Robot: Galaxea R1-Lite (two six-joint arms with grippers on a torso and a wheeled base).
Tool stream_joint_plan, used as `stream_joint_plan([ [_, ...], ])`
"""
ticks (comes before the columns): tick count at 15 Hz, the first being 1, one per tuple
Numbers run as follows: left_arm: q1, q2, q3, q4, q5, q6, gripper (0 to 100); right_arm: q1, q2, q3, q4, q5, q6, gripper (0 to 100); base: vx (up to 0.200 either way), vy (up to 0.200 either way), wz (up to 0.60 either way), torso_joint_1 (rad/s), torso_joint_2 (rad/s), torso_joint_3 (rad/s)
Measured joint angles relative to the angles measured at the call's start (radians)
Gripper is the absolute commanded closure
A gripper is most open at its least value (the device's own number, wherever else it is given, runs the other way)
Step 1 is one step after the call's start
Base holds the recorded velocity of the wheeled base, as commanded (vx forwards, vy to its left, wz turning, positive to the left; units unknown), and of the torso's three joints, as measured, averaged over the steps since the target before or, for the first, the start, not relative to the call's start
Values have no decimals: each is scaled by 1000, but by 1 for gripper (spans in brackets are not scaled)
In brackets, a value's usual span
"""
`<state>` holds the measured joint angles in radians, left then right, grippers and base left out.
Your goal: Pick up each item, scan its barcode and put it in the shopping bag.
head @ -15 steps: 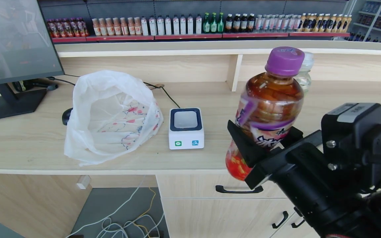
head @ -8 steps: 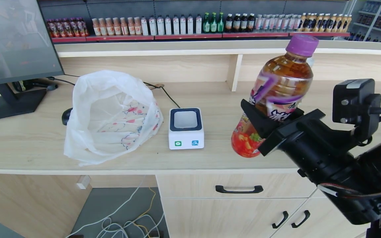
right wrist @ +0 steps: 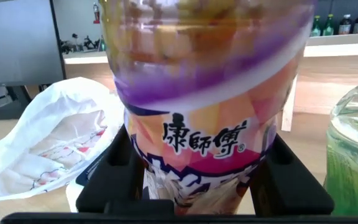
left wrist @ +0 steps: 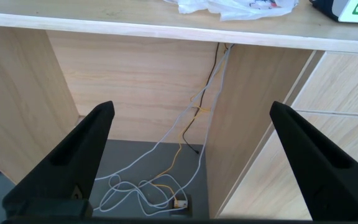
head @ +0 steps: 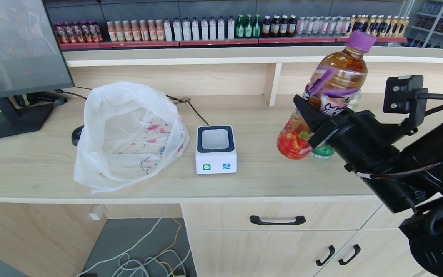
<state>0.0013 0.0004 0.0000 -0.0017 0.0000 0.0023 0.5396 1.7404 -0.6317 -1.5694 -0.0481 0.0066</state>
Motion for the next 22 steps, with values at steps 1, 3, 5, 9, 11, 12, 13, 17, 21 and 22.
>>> stream_joint_plan([
  [1, 0, 0, 0, 0, 0, 0, 0, -2, 3, -10, 0, 1, 1, 100, 0, 0, 0, 0, 0, 0],
  [3, 0, 0, 0, 0, 0, -1, 0, -5, 14, -27, 0, 1, 16, 100, 0, 0, 0, 0, 0, 0],
  [5, 0, 0, 0, 0, 1, 0, 0, -9, 19, -29, 0, 1, 41, 100, 0, 200, 0, 5, 0, 2],
  [9, 0, 0, 0, 2, 1, 0, 0, -21, 25, -19, 4, -1, 39, 100, 0, 200, 0, 4, 6, 2],
  [11, 0, 0, 0, 2, 1, -1, 0, -21, 30, -19, -3, 2, 38, 100, 0, 200, 0, 2, 2, 2],
  [12, 0, 0, 0, 2, 1, -1, 0, -21, 30, -19, -4, 0, 38, 100, 0, 200, 0, 2, 2, 2],
  [13, 0, 0, 0, 2, 1, -1, 0, -18, 31, -19, 0, 1, 37, 100, 0, 200, 0, 7, 7, 2],
  [17, 0, 0, 0, 1, 1, -1, 0, -17, 34, -19, 0, 0, 35, 100, 0, 100, 0, 4, 4, -1],
  [21, 0, 0, 0, 1, 0, 1, 0, -20, 32, -23, -1, -1, 34, 100, 0, 0, 0, 0, 0, 0],
  [22, 0, 0, 0, 1, 0, 1, 0, -18, 31, -26, -2, -3, 34, 100, 0, 0, 0, 0, 0, 0],
])
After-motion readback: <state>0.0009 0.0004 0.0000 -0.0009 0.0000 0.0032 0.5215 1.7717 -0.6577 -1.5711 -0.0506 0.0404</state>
